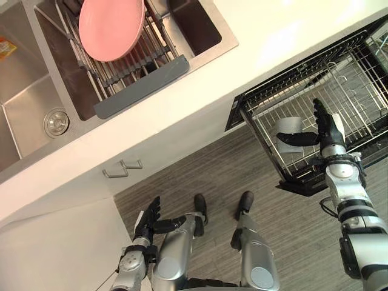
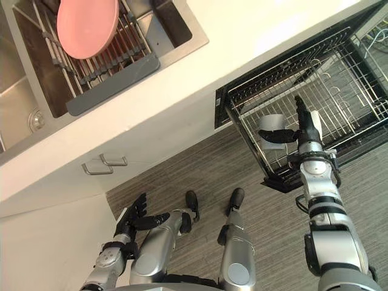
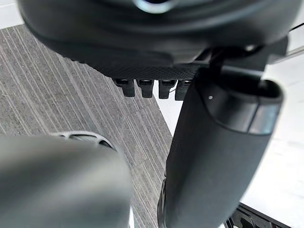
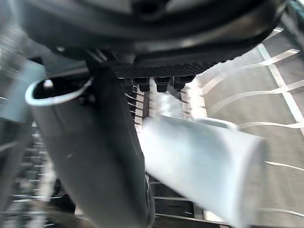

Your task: Walk over to the sink, pick up the cup, carry it to the dishwasher, place the cup inside the dishwasher, then close the dishwasher door

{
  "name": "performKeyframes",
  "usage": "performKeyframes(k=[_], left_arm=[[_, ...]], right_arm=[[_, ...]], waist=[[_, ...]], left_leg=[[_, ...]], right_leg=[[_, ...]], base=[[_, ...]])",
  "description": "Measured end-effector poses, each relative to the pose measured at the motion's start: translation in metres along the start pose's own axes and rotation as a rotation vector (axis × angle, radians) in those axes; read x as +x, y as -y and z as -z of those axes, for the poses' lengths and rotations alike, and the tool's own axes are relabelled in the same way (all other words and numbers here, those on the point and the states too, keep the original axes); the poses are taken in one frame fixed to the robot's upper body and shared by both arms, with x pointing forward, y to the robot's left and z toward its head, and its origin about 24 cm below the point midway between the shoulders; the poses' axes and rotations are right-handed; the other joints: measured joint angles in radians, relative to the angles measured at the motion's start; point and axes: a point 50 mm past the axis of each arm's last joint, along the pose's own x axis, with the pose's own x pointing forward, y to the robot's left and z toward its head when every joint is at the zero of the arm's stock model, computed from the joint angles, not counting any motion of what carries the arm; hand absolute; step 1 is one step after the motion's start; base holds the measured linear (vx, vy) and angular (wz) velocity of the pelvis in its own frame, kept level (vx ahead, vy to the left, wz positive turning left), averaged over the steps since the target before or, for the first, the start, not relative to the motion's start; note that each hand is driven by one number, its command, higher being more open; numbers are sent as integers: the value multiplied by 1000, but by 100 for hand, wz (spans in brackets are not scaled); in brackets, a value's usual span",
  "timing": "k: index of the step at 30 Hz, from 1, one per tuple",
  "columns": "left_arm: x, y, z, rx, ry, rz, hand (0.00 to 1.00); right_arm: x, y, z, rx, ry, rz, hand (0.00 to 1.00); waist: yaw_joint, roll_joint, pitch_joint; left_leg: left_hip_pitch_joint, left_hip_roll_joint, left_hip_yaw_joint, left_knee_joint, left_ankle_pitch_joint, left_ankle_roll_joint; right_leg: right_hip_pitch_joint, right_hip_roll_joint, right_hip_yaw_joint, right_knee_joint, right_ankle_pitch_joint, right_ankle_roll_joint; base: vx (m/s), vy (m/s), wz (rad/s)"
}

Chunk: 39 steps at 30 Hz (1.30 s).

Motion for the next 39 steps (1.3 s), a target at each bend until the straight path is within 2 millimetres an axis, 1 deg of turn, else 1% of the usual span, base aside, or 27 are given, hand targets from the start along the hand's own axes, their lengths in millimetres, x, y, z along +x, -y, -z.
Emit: performKeyframes(k=[2, 4, 5, 6, 7, 9, 10, 11, 13, 16, 19, 22, 24, 26, 29, 30, 31, 33, 35, 37, 38, 39], left_arm=[[0, -3, 1, 25, -5, -2, 100], [-1, -4, 4, 43, -22, -4, 100], [-2, -5, 6, 45, -30, -5, 100], [-4, -6, 11, 47, -52, -9, 100], [-6, -7, 14, 47, -60, -11, 100], [-12, -10, 25, 60, -102, -21, 100], [-14, -11, 28, 60, -112, -26, 100], [-19, -14, 33, 55, -131, -40, 100], [-27, -18, 43, 43, -161, -66, 100], [-34, -21, 54, 27, -204, -92, 100], [-38, -20, 60, 17, -230, -110, 100], [-40, -20, 63, 29, -239, -114, 100], [-41, -20, 64, 26, -242, -120, 100], [-42, -21, 64, 27, -245, -124, 100], [-42, -21, 65, 29, -245, -125, 100], [-42, -20, 65, 28, -242, -125, 100], [-42, -18, 65, 24, -240, -122, 100], [-42, -16, 65, 19, -235, -118, 100], [-43, -17, 66, 9, -239, -117, 100], [-43, -17, 68, -14, -252, -125, 100], [-43, -17, 68, -21, -252, -127, 100], [-43, -17, 69, -27, -258, -124, 100]], right_arm=[[-13, -14, -4, 37, 62, -16, 100], [-27, -28, -3, 86, 84, -15, 100], [-31, -32, -3, 94, 91, -17, 100], [-41, -40, -2, 99, 98, -31, 100], [-46, -43, -1, 104, 101, -38, 100], [-66, -53, 0, 150, 111, -57, 100], [-71, -56, 0, 163, 117, -65, 100], [-82, -61, 0, 188, 132, -89, 100], [-100, -69, -3, 240, 166, -116, 100], [-116, -76, -6, 293, 197, -134, 100], [-126, -80, -10, 342, 229, -126, 100], [-131, -85, -12, 387, 242, -117, 100], [-135, -87, -11, 399, 238, -121, 100], [-138, -89, -8, 408, 224, -133, 100], [-144, -92, -5, 407, 211, -176, 100], [-145, -94, -5, 407, 207, -193, 100], [-147, -97, -4, 407, 205, -219, 100], [-149, -97, -3, 405, 201, -230, 100], [-151, -96, -4, 402, 201, -229, 100], [-152, -93, -8, 400, 216, -222, 100], [-152, -92, -8, 400, 217, -217, 100], [-152, -91, -9, 399, 216, -208, 100]], waist=[[-15, -35, -21], [-22, -61, -45], [-23, -69, -55], [-23, -85, -84], [-23, -90, -96], [-24, -105, -157], [-25, -107, -170], [-27, -110, -200], [-35, -110, -239], [-50, -110, -285], [-51, -110, -314], [-50, -108, -332], [-48, -106, -336], [-48, -106, -337], [-48, -102, -336], [-48, -97, -333], [-49, -77, -328], [-48, -62, -320], [-46, -63, -320], [-47, -66, -321], [-50, -66, -322], [-55, -66, -322]], left_leg=[[24, -6, 4, -30, 13, -2], [47, -8, 7, -52, 22, -2], [54, -9, 10, -59, 24, -3], [69, -10, 19, -71, 27, -3], [79, -10, 23, -77, 28, -4], [109, -11, 33, -112, 36, -7], [119, -13, 35, -124, 37, -10], [138, -16, 40, -145, 40, -14], [182, -19, 46, -175, 42, -18], [225, -22, 47, -203, 43, -21], [270, -22, 49, -230, 44, -24], [309, -22, 50, -247, 44, -30], [333, -21, 51, -250, 46, -28], [358, -19, 53, -252, 41, -34], [365, -6, 56, -201, 10, -51], [359, 8, 56, -159, -14, -56], [333, 44, 55, -66, -64, -60], [319, 74, 50, -2, -96, -68], [320, 70, 40, -21, -88, -64], [328, 51, 31, -75, -63, -78], [330, 55, 47, -87, -59, -84], [331, 70, 89, -94, -59, -85]], right_leg=[[8, -2, 6, 0, -1, -1], [19, -2, 13, -1, -2, -2], [22, -2, 19, -1, -3, -2], [28, -2, 28, -1, -5, -3], [33, -2, 31, -1, -6, -4], [43, -4, 40, -1, -17, -6], [48, -5, 42, -1, -21, -9], [54, -7, 48, -2, -26, -7], [83, -6, 55, -3, -36, -2], [113, -4, 58, -4, -47, 2], [143, 0, 60, -2, -54, 6], [173, 5, 61, -1, -61, 14], [194, 7, 63, -1, -67, 16], [217, 8, 65, -1, -74, 18], [245, 13, 66, 0, -81, 17], [258, 18, 65, 0, -85, 17], [263, 29, 63, 32, -106, 14], [263, 40, 52, 78, -136, 9], [262, 36, 31, 90, -146, 4], [262, 19, -1, 89, -146, 4], [264, 12, -13, 87, -147, 6], [272, 1, -40, 87, -154, 10]], base=[[32, 45, -3], [8, 13, -3], [12, 28, -13], [9, 28, -15], [1, 21, -17], [-8, 13, -13], [-5, 10, -12], [7, 6, -13], [15, 15, -15], [43, 10, -7], [67, 5, -6], [85, 2, -4], [66, -2, -6], [44, -2, -7], [13, -8, -5], [-42, -28, -5], [-67, -27, -5], [-84, -24, 4], [-68, -44, 25], [-52, -39, 41], [-26, -28, 61], [-4, -18, 86]])
